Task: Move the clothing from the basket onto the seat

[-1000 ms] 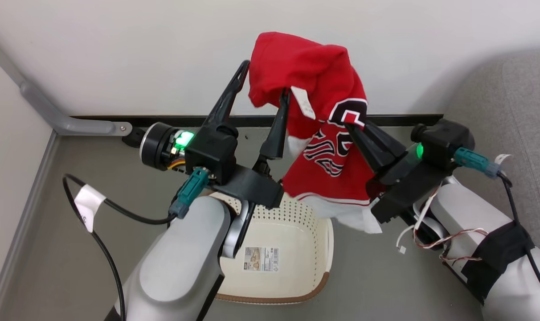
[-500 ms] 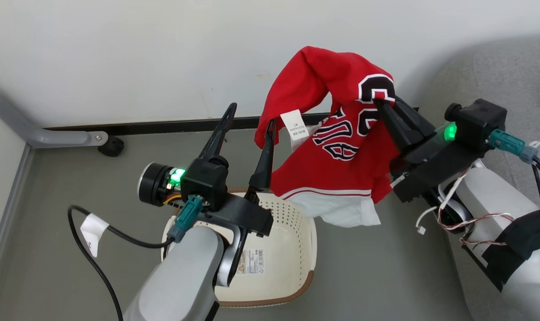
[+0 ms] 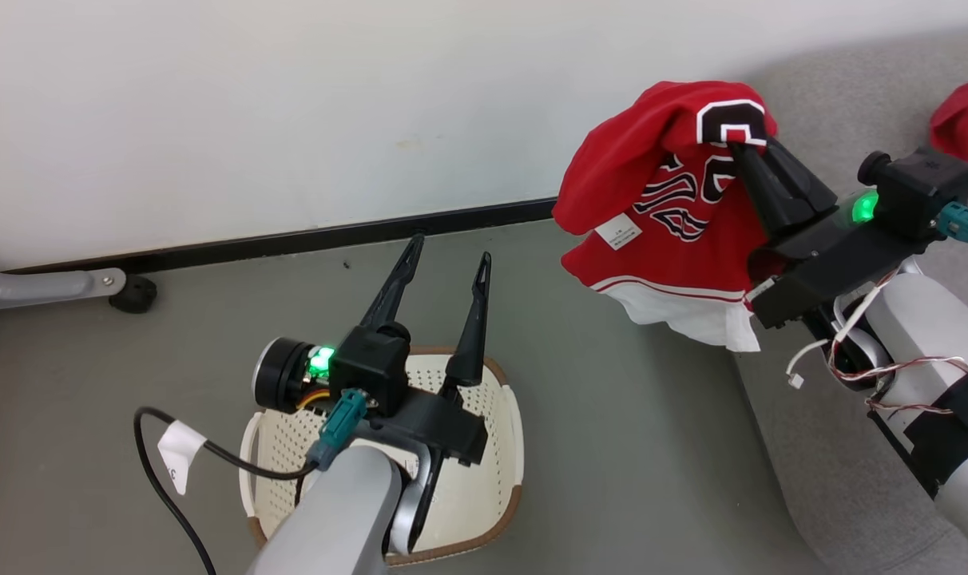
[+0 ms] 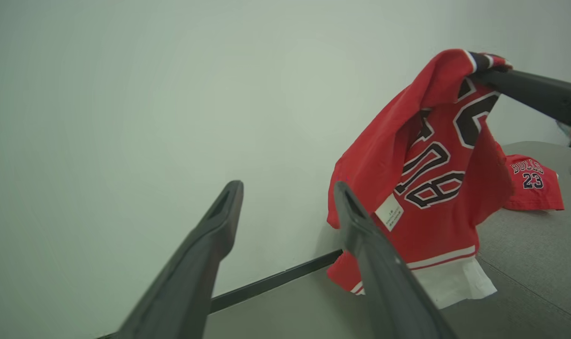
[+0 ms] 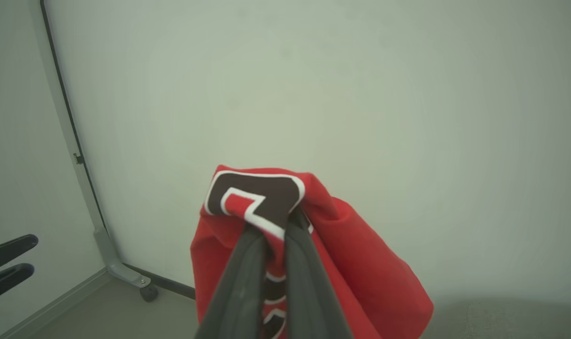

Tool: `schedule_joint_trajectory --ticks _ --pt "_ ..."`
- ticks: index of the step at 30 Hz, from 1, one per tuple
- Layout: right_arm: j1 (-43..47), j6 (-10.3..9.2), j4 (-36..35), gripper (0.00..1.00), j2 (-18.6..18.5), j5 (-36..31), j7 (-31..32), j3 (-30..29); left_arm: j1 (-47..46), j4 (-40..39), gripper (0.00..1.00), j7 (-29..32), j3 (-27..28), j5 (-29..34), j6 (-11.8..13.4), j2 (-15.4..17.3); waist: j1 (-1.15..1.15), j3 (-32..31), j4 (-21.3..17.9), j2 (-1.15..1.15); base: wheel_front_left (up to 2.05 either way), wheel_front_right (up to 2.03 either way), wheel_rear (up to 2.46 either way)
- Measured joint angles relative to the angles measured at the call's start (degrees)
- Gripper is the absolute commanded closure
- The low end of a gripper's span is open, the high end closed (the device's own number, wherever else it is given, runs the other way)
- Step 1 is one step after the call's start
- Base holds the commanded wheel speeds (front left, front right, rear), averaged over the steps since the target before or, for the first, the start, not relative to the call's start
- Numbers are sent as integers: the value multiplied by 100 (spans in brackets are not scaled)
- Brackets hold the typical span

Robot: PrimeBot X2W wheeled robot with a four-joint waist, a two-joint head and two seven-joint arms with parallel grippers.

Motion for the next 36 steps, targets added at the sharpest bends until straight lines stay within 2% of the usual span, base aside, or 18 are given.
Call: schedule_joint_trajectory --ticks 14,36 --pt "-232 0 86 100 -200 -1 0 -82 298 12 0 0 -410 -190 1 16 0 -4 -688 0 0 0 0" --pt "-428 0 235 100 -237 46 0 -87 379 238 0 1 -883 -580 1 48 0 -3 -2017 0 0 0 0"
